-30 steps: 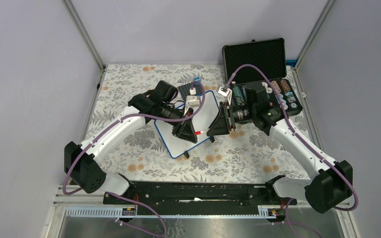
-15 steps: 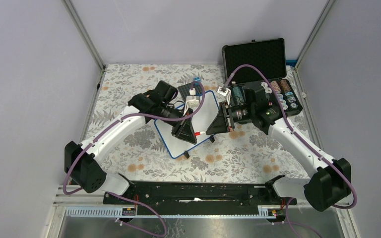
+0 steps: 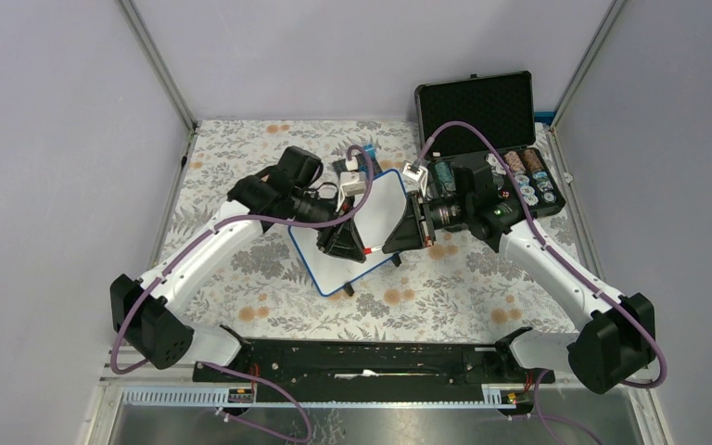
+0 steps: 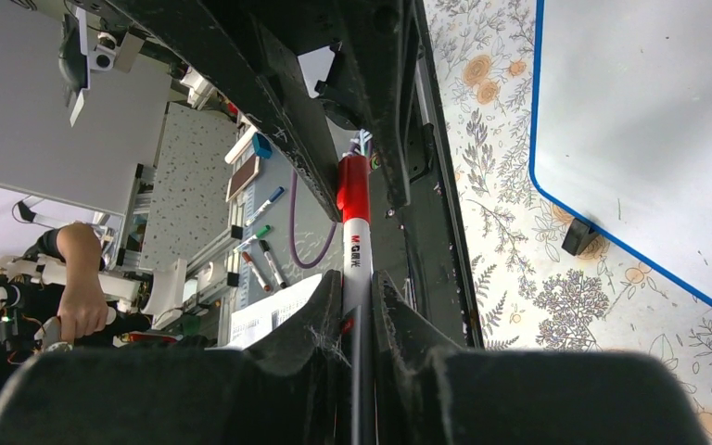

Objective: Write a sentence on the whiteboard
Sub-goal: Pass from the left arm to the right, then pass from the right arm to the left, then open the pen cap from the whiteboard marker.

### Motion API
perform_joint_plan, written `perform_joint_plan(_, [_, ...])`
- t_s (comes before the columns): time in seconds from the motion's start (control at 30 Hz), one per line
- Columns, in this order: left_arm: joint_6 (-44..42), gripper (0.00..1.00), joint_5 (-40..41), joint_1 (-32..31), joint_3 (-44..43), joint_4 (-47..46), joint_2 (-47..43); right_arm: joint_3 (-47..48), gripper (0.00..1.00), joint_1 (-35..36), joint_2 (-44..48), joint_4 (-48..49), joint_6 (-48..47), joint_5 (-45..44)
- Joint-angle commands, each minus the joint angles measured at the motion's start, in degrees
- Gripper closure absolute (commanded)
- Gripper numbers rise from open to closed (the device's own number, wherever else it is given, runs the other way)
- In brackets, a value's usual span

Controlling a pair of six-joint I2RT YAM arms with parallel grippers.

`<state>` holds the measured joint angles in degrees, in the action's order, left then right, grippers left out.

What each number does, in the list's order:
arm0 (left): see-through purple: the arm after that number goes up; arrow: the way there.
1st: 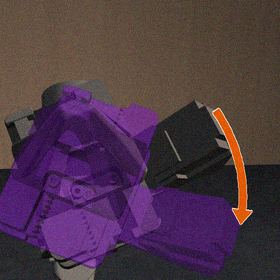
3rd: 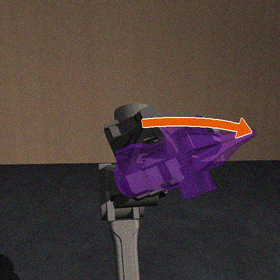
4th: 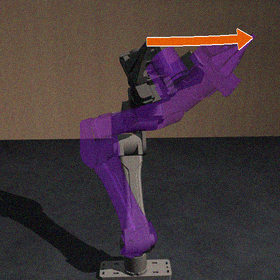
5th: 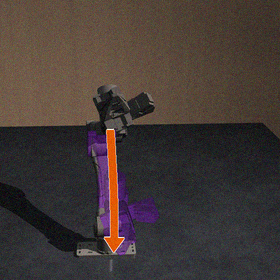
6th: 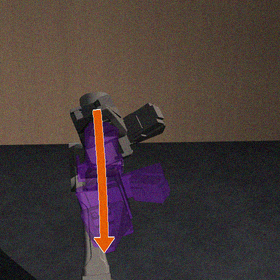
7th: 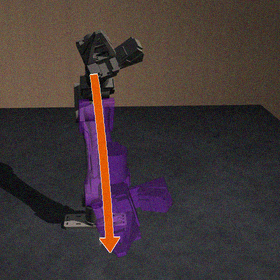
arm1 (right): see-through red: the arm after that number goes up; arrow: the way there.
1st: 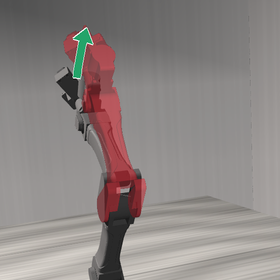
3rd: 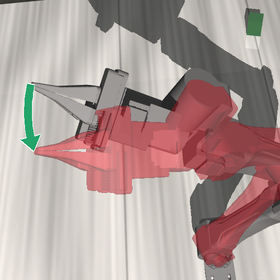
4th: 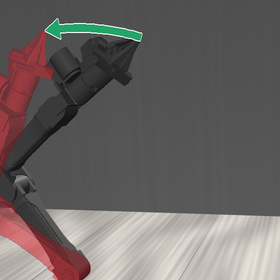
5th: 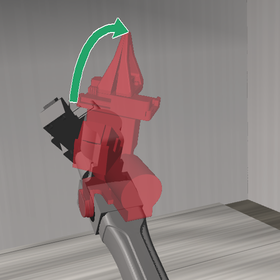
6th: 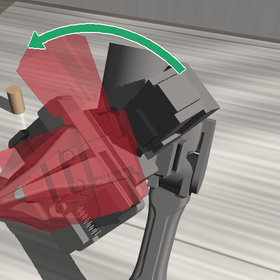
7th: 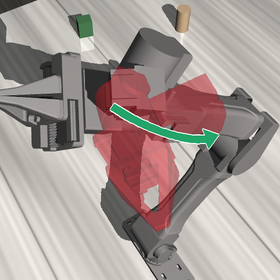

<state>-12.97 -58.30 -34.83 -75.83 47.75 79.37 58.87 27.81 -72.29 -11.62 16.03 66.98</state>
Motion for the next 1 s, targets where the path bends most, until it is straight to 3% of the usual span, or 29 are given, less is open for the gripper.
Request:
perform_joint_plan(0.0, [0.27,0.71,-2.52,0.20,-1.41,-3.45,-1.15,1.07,1.00,0.44,0.09,1.68,0.53,1.11])
perform_joint_plan(0.2, [0.03,0.77,-3.80,-0.05,-1.66,-3.45,0.12,1.25,1.00,0.47,0.47,1.61,0.75,1.40])
perform_joint_plan(0.27, [-0.03,0.86,-4.08,-0.19,-1.52,-3.45,0.27,1.32,1.00,0.49,0.40,1.60,1.01,1.40])
perform_joint_plan(0.3, [-0.03,0.93,-4.18,-0.23,-1.47,-3.45,0.19,1.40,0.97,0.49,0.34,1.60,1.08,1.44])
perform_joint_plan(0.33, [-0.08,0.99,-4.19,-0.28,-1.29,-3.45,0.08,1.48,0.85,0.49,0.19,1.66,1.03,1.66])
perform_joint_plan(0.37, [-0.21,1.00,-4.32,-0.24,-1.02,-3.37,0.04,1.57,0.70,0.49,0.01,1.54,1.21,1.67])
perform_joint_plan(0.4, [-0.80,1.00,-4.60,-0.29,-0.85,-2.92,-0.07,1.66,0.61,0.49,0.04,1.59,1.24,1.54])
perform_joint_plan(0.47, [-1.38,1.00,-4.81,-0.39,-0.58,-2.08,-0.22,1.92,0.54,0.49,-0.06,1.52,1.19,1.25])
perform_joint_plan(0.97, [0.42,1.00,-1.83,-0.76,-1.62,-0.99,2.01,2.06,0.58,0.47,-0.22,1.56,1.04,1.50])
